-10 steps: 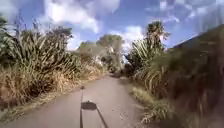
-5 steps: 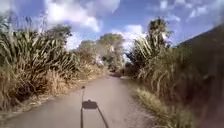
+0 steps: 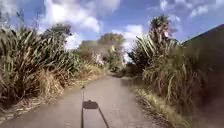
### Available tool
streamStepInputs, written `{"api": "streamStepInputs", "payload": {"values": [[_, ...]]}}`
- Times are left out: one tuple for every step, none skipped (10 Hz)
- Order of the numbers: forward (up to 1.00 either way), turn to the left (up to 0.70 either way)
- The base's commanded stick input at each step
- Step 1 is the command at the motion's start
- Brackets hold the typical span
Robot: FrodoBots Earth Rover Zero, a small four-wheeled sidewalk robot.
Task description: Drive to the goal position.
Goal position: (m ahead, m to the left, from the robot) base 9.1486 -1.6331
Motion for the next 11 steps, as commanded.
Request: {"api": "streamStepInputs", "payload": {"values": [[0.7, -0.01], [0.7, -0.01], [0.7, -0.01], [0.7, -0.01], [0.7, -0.01], [0.7, -0.01], [0.7, -0.01], [0.7, -0.01], [0.7, -0.01], [0.7, -0.01], [0.7, -0.01]]}}
